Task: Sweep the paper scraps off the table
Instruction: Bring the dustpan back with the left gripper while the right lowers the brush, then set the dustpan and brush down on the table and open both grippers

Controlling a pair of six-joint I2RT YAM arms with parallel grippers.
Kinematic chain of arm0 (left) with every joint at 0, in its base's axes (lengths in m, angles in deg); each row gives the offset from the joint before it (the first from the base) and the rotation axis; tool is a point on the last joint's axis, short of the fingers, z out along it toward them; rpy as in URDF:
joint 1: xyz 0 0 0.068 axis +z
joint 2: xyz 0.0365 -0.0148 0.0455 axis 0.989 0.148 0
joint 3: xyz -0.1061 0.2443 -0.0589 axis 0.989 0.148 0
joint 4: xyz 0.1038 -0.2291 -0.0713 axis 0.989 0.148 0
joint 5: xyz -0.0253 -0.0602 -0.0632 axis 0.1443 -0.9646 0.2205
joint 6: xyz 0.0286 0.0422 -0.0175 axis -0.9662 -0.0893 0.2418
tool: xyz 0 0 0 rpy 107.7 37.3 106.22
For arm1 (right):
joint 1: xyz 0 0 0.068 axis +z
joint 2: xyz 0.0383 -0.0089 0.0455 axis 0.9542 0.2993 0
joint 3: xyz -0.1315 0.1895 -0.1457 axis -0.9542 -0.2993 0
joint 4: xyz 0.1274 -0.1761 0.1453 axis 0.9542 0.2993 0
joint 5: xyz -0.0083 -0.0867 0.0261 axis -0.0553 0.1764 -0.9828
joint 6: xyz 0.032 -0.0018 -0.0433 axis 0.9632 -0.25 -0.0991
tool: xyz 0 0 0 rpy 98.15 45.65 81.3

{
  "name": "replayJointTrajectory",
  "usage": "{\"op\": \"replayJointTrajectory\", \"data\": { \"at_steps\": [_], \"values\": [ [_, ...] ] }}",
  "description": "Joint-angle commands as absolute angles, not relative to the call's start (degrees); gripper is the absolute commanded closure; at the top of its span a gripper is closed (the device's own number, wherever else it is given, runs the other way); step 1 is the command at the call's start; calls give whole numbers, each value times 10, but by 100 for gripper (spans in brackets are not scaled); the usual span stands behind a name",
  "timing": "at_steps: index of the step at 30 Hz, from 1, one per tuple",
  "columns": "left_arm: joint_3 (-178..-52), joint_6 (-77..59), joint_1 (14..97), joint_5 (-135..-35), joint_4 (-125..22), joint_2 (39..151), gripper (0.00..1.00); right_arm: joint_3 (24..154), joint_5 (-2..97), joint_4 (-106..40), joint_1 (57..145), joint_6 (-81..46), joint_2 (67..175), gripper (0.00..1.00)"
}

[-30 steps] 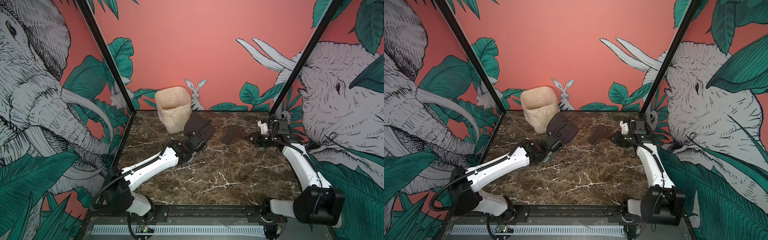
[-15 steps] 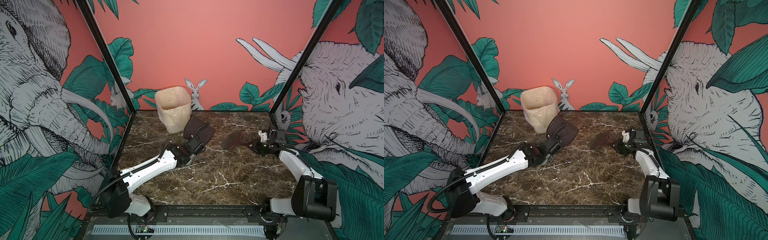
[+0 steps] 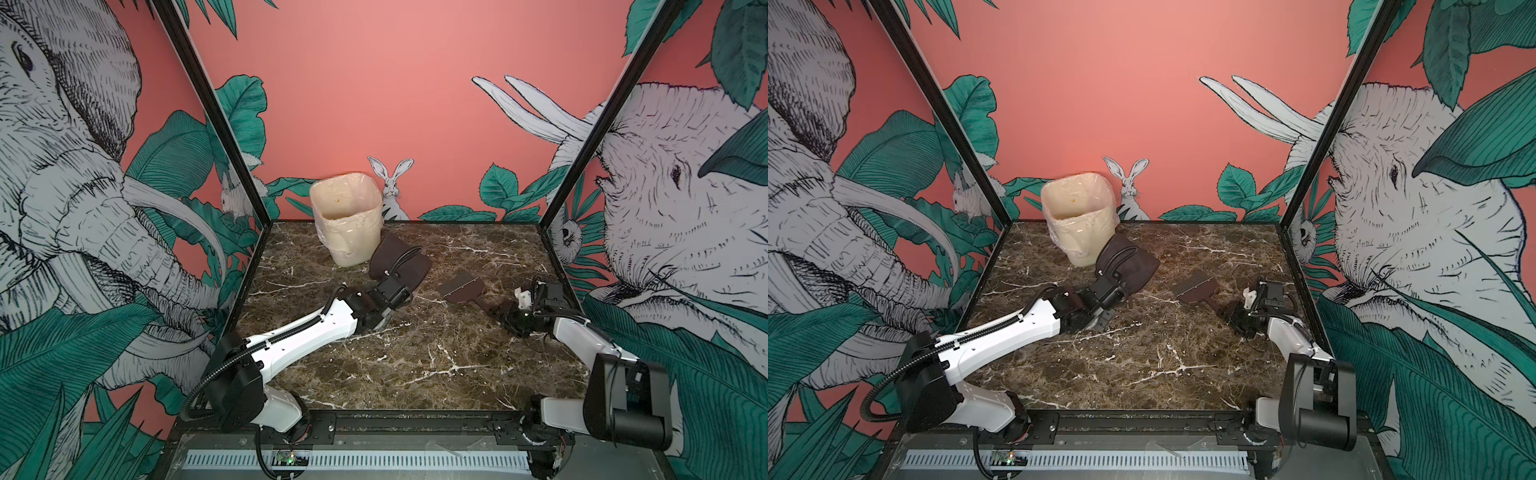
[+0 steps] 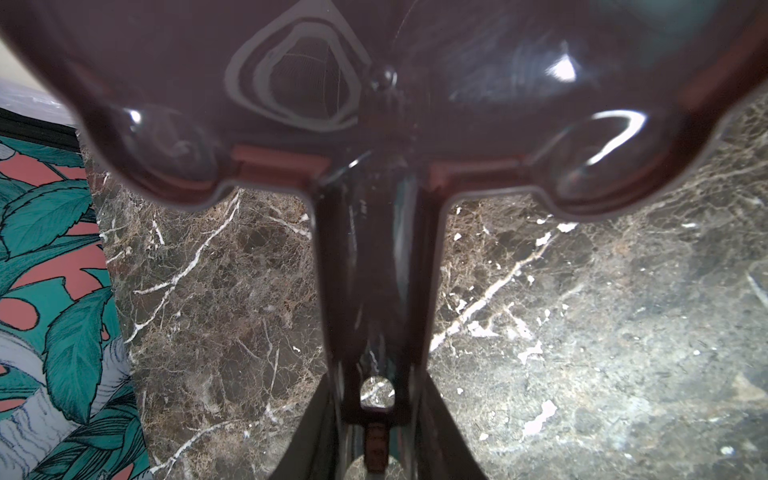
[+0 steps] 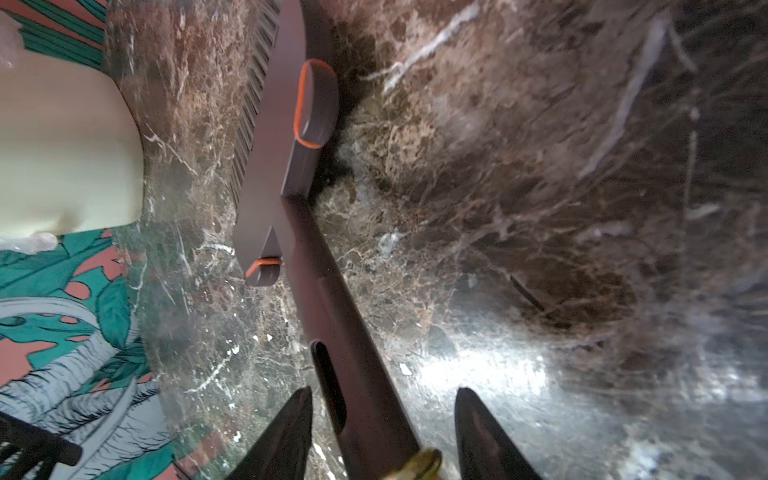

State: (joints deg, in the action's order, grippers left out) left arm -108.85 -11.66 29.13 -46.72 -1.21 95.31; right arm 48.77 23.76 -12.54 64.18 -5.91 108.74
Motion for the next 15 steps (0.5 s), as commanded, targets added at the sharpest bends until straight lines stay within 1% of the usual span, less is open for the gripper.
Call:
{"op": "replayJointTrajectory", "data": {
  "at_steps": [1, 4, 6, 7, 11, 15],
  "values": [
    [-1078, -102, 289, -468, -17, 954, 100, 492, 273, -113, 637, -68, 1079, 34],
    [-1070, -95, 289, -477, -21, 958, 100, 498, 312, -77, 637, -80, 1070, 13],
    [-1062, -92, 290, -491, -29, 963, 100, 500, 333, -62, 638, -84, 1058, 9],
    [-1060, -90, 290, -500, -32, 968, 100, 501, 340, -56, 638, -85, 1053, 5],
    [-1061, -80, 300, -571, -38, 1012, 100, 506, 353, -33, 638, -95, 1022, 3],
    [-1065, -67, 306, -615, -52, 1060, 100, 513, 352, -10, 638, -107, 994, 3]
  ]
}}
